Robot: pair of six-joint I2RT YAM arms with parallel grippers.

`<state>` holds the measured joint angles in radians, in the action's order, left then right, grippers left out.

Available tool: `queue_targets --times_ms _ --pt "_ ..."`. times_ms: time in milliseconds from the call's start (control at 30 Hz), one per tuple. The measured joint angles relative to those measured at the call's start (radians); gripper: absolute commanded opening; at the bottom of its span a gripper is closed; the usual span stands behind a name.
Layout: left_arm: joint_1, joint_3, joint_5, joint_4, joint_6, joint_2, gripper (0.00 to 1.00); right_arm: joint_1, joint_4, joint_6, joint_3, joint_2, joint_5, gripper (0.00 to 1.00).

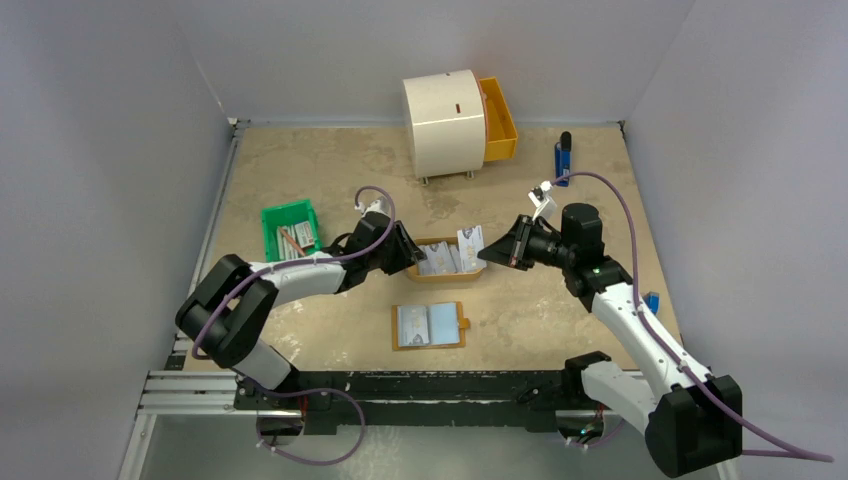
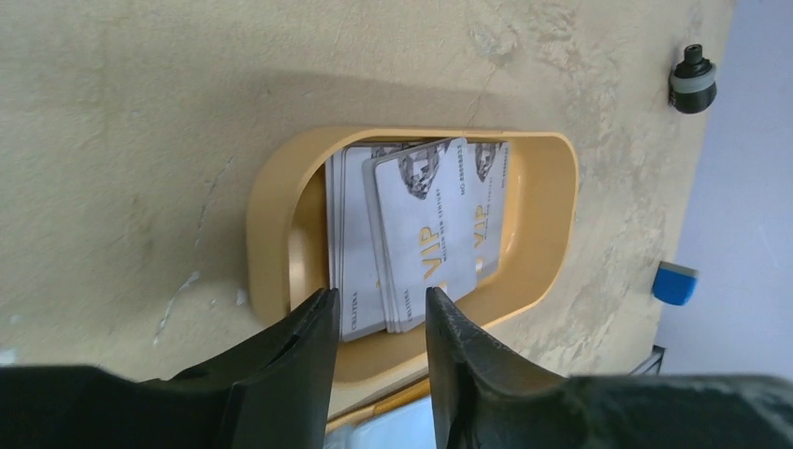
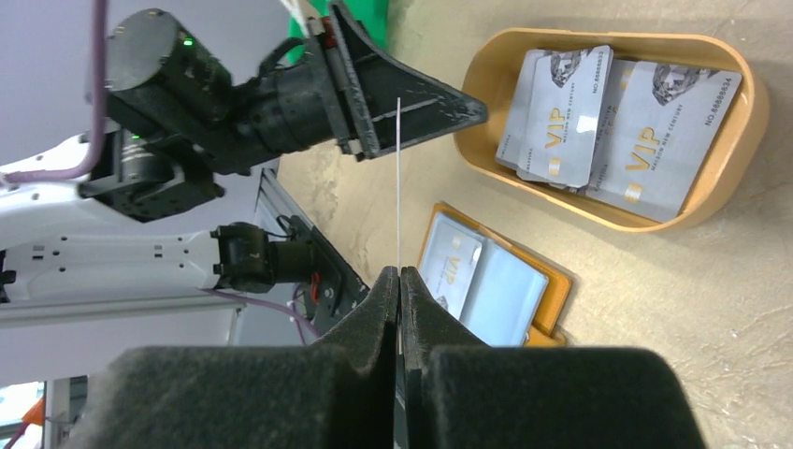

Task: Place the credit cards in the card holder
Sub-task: Place the credit card in the storage box, then insert the credit card into the card holder.

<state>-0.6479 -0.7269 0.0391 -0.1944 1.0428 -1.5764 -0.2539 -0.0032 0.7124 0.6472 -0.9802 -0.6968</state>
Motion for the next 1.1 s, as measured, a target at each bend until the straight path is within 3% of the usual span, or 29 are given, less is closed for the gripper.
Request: queue_targets --times_ms 267,467,700,1100 --pt "-0.026 -0.06 -0.112 0.277 -0.072 0.225 0.45 -0.008 -0.07 -0.039 -0.011 0.04 0.034 0.0" --pt "-0.254 -0.063 -0.243 0.401 -0.105 0.357 0.45 -0.131 -0.124 -0.05 -0.084 0.051 0.121 0.0" --pt "-0.491 -0.029 -0.374 0.46 -0.105 0.31 0.47 -0.19 -0.188 -0.023 -0.188 0.057 0.191 0.0" --pt "-0.562 -0.138 -0.46 0.455 -0.212 0.058 0.47 -0.19 -0.257 0.058 -0.253 0.242 0.296 0.0"
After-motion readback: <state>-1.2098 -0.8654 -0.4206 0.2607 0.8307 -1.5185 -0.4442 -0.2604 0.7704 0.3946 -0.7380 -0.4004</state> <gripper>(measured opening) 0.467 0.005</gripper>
